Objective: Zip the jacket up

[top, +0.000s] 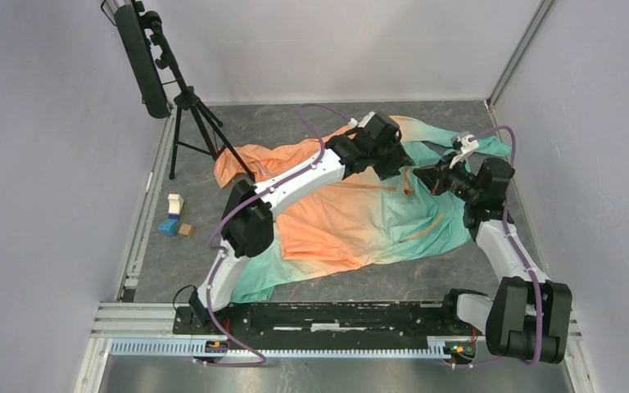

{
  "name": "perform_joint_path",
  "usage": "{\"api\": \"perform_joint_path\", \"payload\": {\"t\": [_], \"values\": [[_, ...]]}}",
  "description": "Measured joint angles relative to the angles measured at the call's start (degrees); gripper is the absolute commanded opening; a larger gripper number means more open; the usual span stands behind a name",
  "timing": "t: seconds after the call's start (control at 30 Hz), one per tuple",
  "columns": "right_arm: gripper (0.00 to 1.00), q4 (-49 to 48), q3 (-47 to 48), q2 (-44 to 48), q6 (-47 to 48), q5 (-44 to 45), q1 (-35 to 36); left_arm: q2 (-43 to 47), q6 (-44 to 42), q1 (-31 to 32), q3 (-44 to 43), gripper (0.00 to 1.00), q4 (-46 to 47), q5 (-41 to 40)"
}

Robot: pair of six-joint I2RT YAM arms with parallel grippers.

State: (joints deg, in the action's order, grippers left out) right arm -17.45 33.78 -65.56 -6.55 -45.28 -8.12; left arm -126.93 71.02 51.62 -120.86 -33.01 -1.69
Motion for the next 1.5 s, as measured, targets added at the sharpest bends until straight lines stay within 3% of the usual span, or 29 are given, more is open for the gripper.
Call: {"api": "perform_joint_path", "payload": {"t": [0.47,0.8,1.5], "values": [[0.00,0.02,0.00,0.00,0.00,0.33,0.13,0.00,-0.15,0.00,0.00,0.47,0.00,-1.27],[0.00,0.33,0.02,0.00,0.00,0.33,0.15,0.35,-0.11,0.00,1.16,0.51,0.55,-1.29],[0.00,0.55,0.00,0.00,0.02,0.37,0.63,6.58,0.11,0.00,10.71,0.50,4.28,-1.20]]}}
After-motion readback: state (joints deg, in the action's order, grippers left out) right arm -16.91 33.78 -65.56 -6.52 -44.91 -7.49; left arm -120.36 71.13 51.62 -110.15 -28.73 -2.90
